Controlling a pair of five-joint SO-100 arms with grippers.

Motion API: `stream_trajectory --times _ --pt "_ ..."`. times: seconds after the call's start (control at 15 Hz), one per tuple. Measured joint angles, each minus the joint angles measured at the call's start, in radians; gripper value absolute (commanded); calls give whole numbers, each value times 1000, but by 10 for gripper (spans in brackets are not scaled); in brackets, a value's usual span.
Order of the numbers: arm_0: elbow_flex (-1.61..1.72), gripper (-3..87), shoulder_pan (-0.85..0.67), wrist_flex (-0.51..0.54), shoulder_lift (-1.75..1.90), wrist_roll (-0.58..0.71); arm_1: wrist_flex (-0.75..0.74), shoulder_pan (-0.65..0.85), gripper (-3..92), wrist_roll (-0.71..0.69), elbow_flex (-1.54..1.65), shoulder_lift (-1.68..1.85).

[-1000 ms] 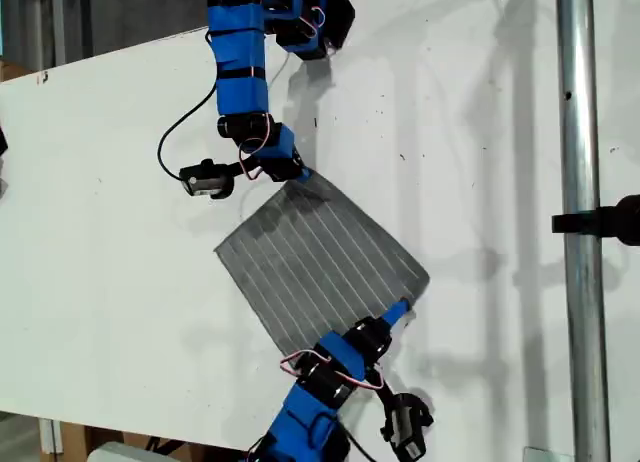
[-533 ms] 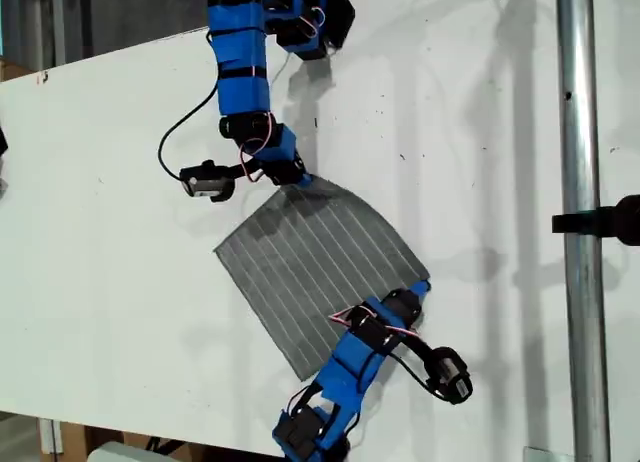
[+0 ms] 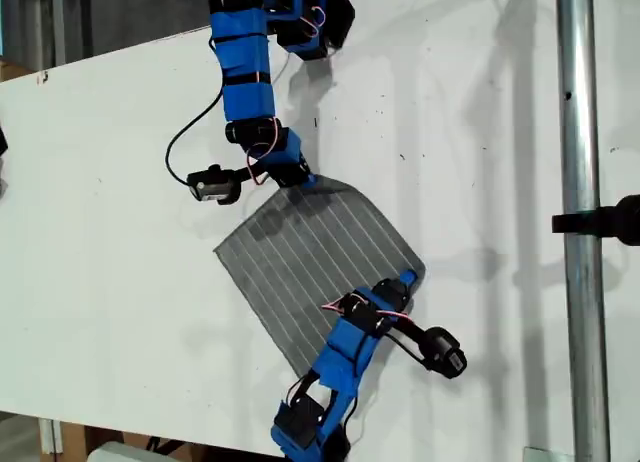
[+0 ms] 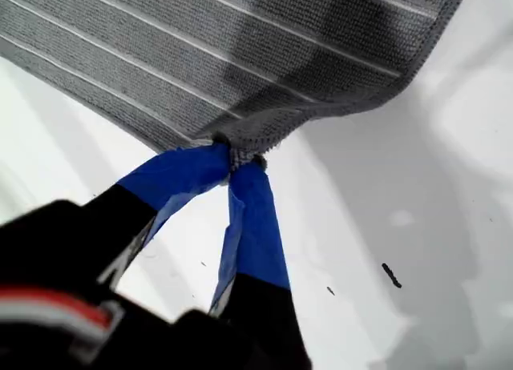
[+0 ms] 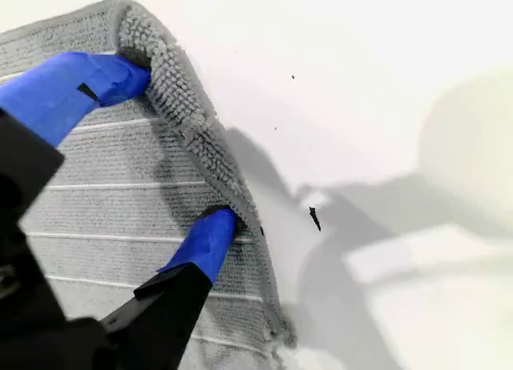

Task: Grasp corners of a towel and fold twice.

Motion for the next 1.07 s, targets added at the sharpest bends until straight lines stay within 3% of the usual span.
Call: stream_trajectory --times 0.07,0.2,0.27,0.53,0.73,0.93,1.07 --pt "-5 239 17 -5 -11 -11 0 0 -2 0 0 0" --pt "-8 4 48 -20 -35 -43 0 0 -2 0 0 0" --pt "-6 -29 60 -17 -49 -77 5 0 -2 0 0 0" --pt "32 -29 87 115 -46 -158 32 3 -2 0 -2 18" --pt "100 -29 115 167 54 -28 67 -23 -2 0 -2 66" --pt "63 -29 138 170 166 86 100 -141 -2 2 -75 92" --pt "66 -29 120 170 308 140 60 -143 -2 -21 -132 104"
